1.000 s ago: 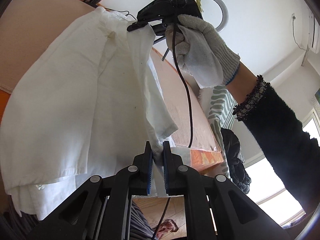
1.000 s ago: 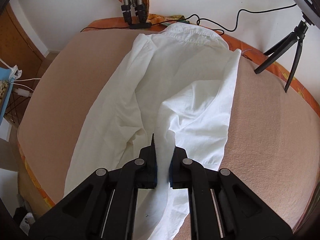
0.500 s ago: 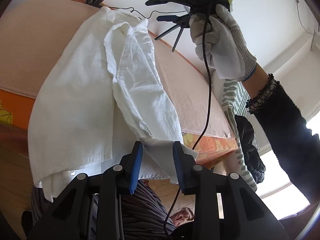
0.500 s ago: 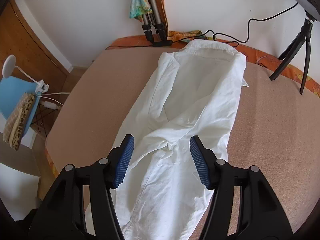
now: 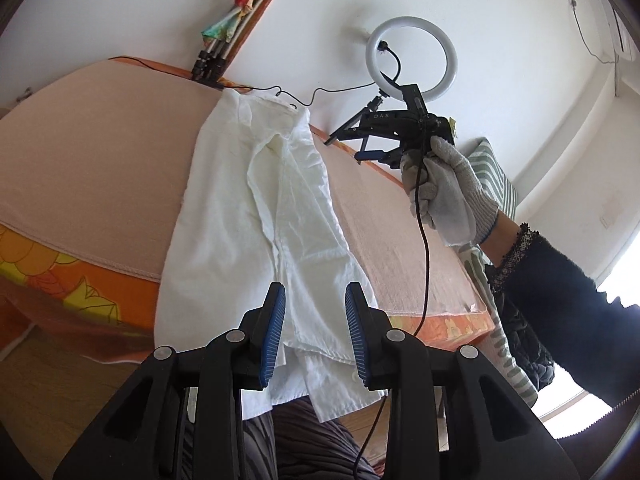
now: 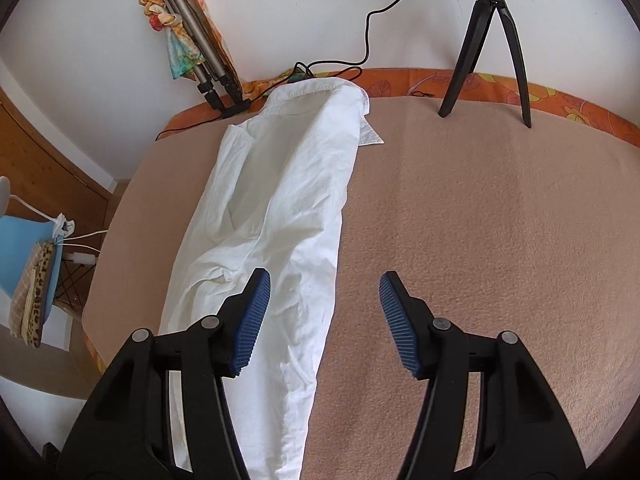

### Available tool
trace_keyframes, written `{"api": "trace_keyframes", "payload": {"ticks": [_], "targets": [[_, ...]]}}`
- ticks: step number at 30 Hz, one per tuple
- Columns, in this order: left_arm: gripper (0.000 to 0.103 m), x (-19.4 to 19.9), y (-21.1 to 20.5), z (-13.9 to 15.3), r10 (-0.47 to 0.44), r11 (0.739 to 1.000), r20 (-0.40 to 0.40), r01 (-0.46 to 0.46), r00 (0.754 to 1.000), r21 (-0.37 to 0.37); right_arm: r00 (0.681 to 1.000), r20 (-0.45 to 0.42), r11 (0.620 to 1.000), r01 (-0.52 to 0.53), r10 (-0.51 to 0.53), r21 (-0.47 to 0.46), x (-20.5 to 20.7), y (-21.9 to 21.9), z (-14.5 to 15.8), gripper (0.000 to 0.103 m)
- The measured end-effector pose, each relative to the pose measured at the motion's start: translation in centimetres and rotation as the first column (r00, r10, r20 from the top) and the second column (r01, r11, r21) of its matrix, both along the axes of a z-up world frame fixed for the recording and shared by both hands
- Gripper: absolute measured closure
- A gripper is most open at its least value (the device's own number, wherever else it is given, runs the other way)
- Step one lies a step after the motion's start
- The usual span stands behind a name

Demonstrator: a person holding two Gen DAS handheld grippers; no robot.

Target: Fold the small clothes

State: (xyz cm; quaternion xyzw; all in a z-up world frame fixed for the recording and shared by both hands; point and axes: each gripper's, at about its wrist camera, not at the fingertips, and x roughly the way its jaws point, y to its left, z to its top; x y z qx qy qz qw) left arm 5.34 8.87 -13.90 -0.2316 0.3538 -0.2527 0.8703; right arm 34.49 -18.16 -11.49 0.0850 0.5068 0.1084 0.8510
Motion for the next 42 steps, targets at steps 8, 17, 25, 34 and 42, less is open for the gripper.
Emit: {"api": "trace_keyframes", "payload": {"ticks": [8,17,25,34,42], "targets": [[0.074,4.8,0.8,-3.8,0.032,0.995,-0.053,-0.027,0.998,0.098,0.997,-0.047,0.99,0.065,-0.059,0.124,7.0,0.3,-3.5,0.042],[0.074,6.8,0.8,-5.5,0.0,0.996,-0.077,0.006,0.997,0.086,0.995,-0.053,0.985,0.09,-0.083,0.145,13.7,-0.8,-6.5,0.042],[0.074,6.8,0.7,-5.4,-0.011,0.995,-0.062,0.017,0.998,0.096,0.997,-0.038,0.92,0.073,-0.064,0.384,16.0,-2.9,-7.9,0.097],[0.074,6.8,0.5,-5.4,-0.017,0.993,-0.045,0.022,0.999,0.115,1.0,0.022,0.998,-0.009,0.011,-0.063,18.8,0.2,-3.7,0.102],[0.074,6.8,0.2,-5.3,-0.021,0.99,-0.027,0.025,0.999,0.142,0.996,0.062,0.986,0.067,-0.058,-0.152,17.0,-0.8,-2.5,0.096]]}}
